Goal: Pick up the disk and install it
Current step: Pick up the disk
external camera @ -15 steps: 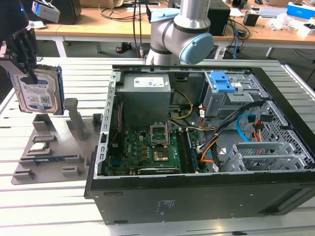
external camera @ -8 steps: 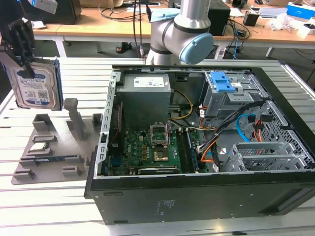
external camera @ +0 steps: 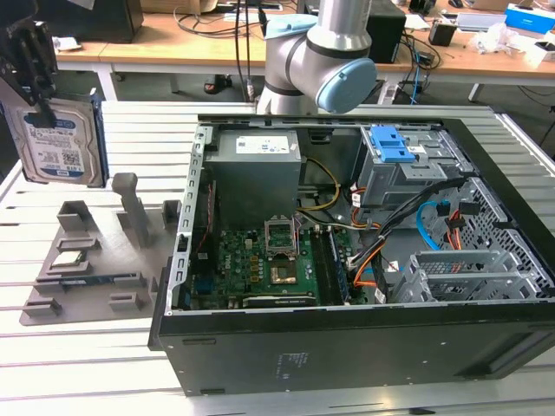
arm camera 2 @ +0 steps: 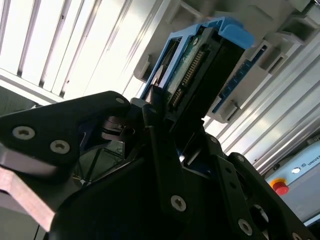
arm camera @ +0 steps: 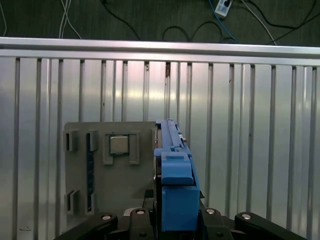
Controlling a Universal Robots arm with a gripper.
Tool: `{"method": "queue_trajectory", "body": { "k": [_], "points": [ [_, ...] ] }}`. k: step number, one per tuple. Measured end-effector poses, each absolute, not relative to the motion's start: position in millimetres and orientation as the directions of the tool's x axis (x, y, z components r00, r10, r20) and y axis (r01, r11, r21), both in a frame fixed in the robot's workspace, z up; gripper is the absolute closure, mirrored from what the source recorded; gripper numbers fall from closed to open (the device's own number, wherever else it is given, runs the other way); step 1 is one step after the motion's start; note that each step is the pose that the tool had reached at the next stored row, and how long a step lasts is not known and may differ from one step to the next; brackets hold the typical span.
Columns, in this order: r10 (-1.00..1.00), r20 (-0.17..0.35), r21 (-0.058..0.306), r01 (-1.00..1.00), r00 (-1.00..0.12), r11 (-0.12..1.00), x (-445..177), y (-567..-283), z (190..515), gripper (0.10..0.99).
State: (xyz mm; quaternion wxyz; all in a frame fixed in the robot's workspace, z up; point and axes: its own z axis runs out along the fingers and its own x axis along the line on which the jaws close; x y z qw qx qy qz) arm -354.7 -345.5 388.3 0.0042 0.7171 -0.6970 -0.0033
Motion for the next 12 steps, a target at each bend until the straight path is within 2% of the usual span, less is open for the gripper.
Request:
{"method": "queue_trajectory", "body": {
  "k": [12],
  "points": [
    [-1.000,0.001,0.011,-1.000,0.028,-0.028,-355,-346,416,0.722]
  ]
}}
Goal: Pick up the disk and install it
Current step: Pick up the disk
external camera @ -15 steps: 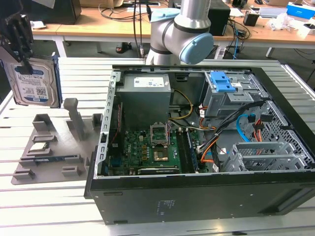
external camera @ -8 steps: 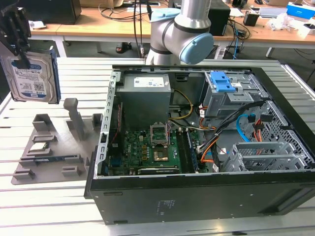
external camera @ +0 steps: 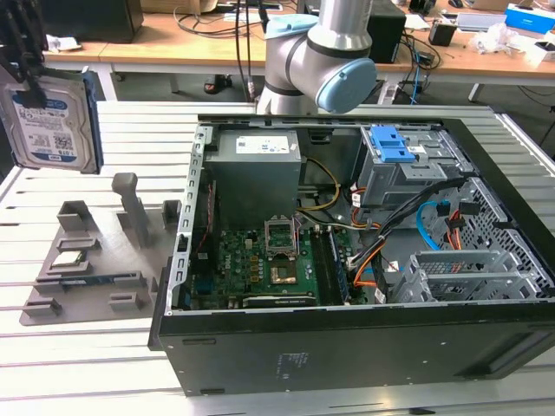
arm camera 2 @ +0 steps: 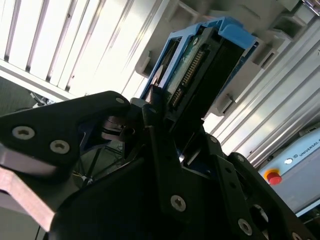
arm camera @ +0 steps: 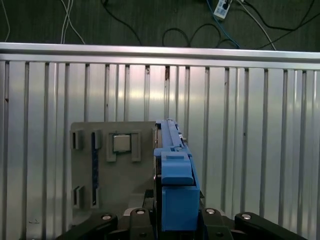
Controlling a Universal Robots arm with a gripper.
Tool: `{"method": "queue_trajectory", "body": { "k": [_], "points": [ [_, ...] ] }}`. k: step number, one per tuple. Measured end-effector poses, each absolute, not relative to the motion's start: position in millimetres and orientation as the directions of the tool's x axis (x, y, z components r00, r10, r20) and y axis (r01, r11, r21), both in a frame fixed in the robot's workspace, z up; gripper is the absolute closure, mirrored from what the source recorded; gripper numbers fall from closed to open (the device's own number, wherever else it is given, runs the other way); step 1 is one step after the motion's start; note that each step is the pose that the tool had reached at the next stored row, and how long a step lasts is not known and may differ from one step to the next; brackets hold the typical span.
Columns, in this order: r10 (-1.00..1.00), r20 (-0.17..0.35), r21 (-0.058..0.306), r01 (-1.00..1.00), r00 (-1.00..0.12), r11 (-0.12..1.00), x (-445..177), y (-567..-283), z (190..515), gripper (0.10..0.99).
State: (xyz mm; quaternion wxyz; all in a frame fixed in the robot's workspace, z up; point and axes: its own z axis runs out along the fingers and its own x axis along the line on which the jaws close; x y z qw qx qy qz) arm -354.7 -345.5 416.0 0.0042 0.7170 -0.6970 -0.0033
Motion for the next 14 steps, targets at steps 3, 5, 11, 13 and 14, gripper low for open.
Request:
{"method": "queue_trajectory", "body": {
  "k": [3,5,11,13,14],
  "points": [
    [-1.000,0.001,0.011,-1.000,0.028,-0.028,-355,-346,424,0.722],
    [-1.000,0.001,0.011,-1.000,0.028,-0.028,-355,-346,430,0.722],
    [-1.000,0.001,0.010,-1.000,0.028,-0.028,-355,-346,449,0.722],
    [-1.000,0.001,0.011,-1.000,0.028,-0.028,-355,-346,456,0.722],
    [-1.000,0.001,0.010,-1.000,0.028,-0.028,-355,-346,458,0.722]
  ]
}}
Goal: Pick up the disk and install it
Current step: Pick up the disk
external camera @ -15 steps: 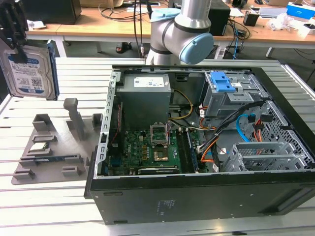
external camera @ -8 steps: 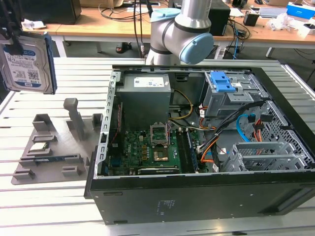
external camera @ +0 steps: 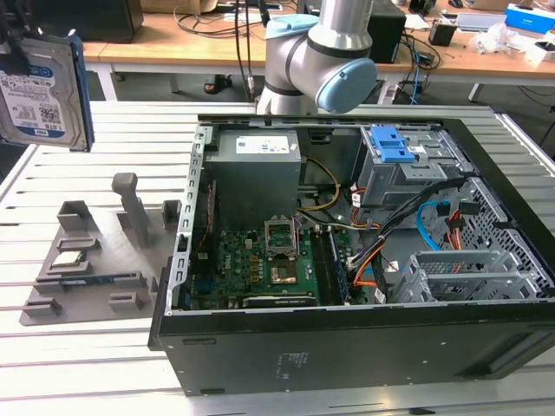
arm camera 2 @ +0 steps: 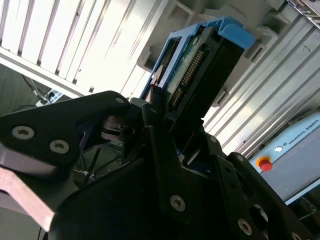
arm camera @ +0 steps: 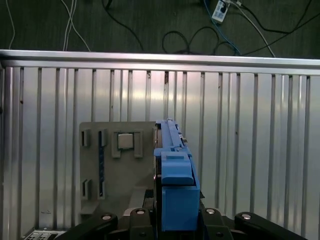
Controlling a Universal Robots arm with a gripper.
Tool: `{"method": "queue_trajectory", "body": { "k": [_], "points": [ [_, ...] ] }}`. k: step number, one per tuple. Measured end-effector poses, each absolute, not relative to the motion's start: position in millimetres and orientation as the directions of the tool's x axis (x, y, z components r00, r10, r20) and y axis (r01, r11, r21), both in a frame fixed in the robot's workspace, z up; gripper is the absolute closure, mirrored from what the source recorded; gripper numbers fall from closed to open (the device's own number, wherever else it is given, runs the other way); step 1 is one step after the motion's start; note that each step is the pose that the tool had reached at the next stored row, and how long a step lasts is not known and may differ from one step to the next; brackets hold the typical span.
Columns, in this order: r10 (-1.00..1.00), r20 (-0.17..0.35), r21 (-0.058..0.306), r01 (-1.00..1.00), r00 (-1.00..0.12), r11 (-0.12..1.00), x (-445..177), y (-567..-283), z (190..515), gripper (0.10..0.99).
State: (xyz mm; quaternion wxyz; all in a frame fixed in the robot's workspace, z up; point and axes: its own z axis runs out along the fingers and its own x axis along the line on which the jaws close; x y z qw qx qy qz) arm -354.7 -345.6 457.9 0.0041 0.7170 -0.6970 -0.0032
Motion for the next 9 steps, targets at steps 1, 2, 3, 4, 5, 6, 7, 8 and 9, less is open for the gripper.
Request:
{"method": "queue_trajectory", "body": {
  "k": [1,2,3,4,5,6,7,8,9],
  "points": [
    [-1.000,0.001,0.011,-1.000,0.028,-0.028,-355,-346,460,0.722],
    [-1.000,0.001,0.011,-1.000,0.028,-0.028,-355,-346,462,0.722],
    [-1.000,0.001,0.011,-1.000,0.028,-0.028,-355,-346,466,0.722],
    [-1.000,0.001,0.011,-1.000,0.028,-0.028,-355,-346,468,0.722],
    [-1.000,0.001,0.011,-1.000,0.028,-0.028,-355,-346,470,0.722],
    [-1.000,0.001,0.011,-1.000,0.028,-0.028,-355,-346,473,0.722],
    [-1.000,0.001,0.011,-1.000,0.028,-0.028,-355,-346,475,0.722],
    [-1.000,0.001,0.011,-1.000,0.028,-0.028,-355,-346,477,0.722],
    [-1.000,0.001,0.011,-1.000,0.028,-0.028,-355,-346,481,0.722]
  ]
}}
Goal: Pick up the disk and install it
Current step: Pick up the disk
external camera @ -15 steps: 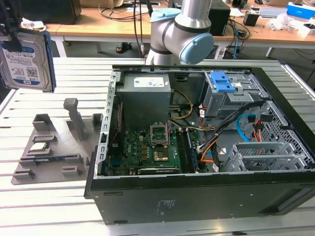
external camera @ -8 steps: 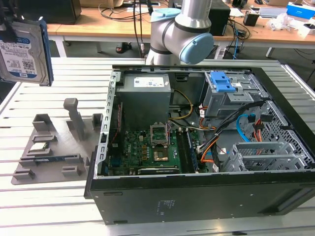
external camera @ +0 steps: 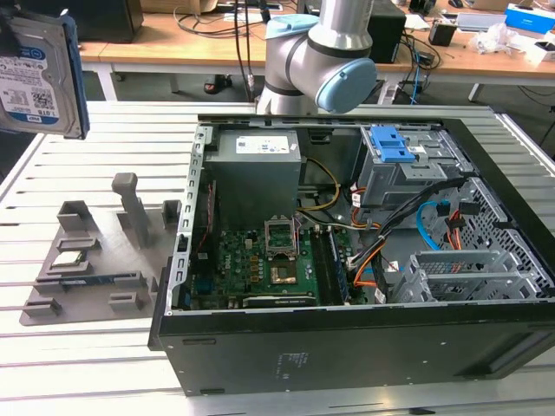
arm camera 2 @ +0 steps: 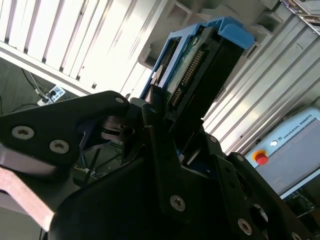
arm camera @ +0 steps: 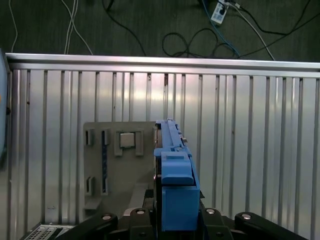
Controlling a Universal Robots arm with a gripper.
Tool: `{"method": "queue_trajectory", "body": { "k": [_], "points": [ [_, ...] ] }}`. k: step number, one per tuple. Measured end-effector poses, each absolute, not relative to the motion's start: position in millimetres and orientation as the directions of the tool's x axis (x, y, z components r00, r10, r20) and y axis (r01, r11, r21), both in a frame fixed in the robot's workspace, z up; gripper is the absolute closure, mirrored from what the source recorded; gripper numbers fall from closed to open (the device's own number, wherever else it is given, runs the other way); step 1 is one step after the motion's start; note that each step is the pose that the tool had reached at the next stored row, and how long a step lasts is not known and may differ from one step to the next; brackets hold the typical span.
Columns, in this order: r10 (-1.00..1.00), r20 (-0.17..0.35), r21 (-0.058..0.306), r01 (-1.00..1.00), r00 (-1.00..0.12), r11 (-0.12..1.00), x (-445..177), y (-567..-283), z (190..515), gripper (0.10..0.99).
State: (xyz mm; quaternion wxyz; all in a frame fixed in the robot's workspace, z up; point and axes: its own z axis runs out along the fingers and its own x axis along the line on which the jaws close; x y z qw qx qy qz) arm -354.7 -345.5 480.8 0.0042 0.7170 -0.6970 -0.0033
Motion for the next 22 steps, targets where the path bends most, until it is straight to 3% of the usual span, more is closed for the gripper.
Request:
{"method": "queue_trajectory", "body": {
  "k": [22],
  "points": [
    [-1.000,0.000,0.011,-1.000,0.028,-0.028,-355,-346,535,0.722]
  ]
}}
